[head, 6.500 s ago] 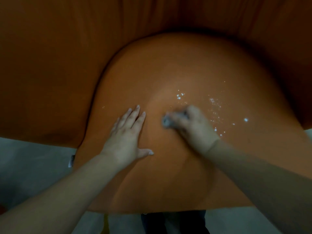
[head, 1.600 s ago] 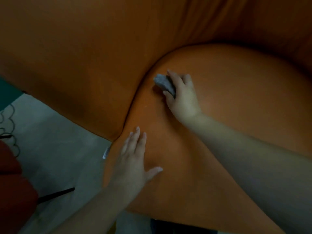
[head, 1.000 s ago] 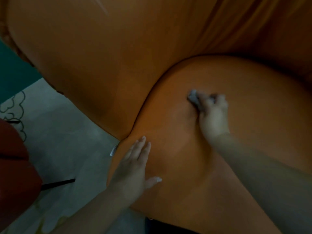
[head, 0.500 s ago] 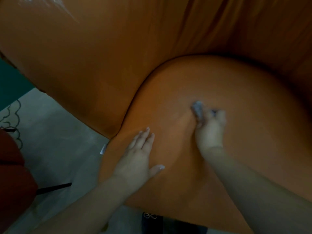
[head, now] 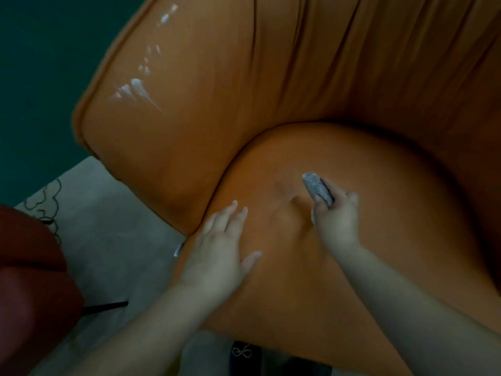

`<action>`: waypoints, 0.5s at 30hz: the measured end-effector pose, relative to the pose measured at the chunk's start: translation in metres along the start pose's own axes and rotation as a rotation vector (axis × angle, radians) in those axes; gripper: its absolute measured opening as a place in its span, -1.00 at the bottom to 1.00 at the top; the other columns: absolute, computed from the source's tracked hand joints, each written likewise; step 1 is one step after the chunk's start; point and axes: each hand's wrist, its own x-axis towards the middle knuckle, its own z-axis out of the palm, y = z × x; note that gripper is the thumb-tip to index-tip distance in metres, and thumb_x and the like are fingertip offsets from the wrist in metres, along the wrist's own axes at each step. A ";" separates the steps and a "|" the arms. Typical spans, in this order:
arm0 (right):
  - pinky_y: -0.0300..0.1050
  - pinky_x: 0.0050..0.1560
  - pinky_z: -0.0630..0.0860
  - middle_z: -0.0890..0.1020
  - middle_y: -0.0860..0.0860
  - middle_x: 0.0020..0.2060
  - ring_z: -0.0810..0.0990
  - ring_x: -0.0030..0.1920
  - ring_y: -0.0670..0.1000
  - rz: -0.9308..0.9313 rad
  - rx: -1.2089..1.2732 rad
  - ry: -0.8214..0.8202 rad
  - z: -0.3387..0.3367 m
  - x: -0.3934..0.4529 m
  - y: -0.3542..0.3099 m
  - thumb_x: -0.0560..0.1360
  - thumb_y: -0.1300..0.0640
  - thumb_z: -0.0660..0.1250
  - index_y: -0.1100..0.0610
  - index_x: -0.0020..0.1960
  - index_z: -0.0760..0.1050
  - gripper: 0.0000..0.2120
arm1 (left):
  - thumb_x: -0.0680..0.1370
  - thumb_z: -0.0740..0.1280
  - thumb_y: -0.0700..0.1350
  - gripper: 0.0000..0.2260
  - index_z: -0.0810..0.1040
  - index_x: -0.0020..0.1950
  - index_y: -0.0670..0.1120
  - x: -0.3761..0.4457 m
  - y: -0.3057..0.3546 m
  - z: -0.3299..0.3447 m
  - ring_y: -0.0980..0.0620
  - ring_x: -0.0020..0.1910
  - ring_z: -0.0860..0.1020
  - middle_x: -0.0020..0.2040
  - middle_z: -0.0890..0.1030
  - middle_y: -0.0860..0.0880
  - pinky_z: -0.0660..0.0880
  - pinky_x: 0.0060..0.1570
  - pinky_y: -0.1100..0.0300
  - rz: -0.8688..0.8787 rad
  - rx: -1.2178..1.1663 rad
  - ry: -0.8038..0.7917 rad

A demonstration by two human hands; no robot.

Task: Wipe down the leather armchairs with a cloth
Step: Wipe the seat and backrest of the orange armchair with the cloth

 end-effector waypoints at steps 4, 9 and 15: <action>-0.52 -0.37 0.44 0.35 0.05 0.11 0.55 -0.31 -0.37 -0.060 0.254 0.010 -0.007 -0.024 -0.068 0.55 0.32 0.28 0.11 0.34 0.45 -0.62 | 0.45 0.32 0.19 -0.35 0.29 0.50 0.02 -0.017 0.010 -0.066 0.08 0.39 0.22 0.41 0.33 0.08 0.19 0.36 0.17 0.049 0.001 0.284; -0.47 -0.53 0.40 0.38 0.04 0.16 0.52 -0.34 -0.40 -0.112 0.350 -0.049 0.000 -0.045 -0.130 0.55 0.27 0.29 0.00 0.35 0.43 -0.60 | 0.39 0.43 0.08 -0.37 0.39 0.43 -0.02 -0.027 -0.017 -0.146 -0.02 0.37 0.27 0.36 0.36 0.02 0.22 0.35 0.07 0.040 0.012 0.526; -0.42 -0.33 0.52 0.39 -0.03 0.11 0.54 -0.23 -0.37 -0.235 0.441 -0.074 0.043 -0.064 -0.184 0.55 0.25 0.29 -0.17 0.31 0.43 -0.57 | 0.35 0.51 0.08 -0.13 0.13 0.55 0.02 0.005 -0.078 -0.198 0.03 0.45 0.17 0.49 0.20 0.00 0.10 0.40 0.11 -0.047 -0.043 0.466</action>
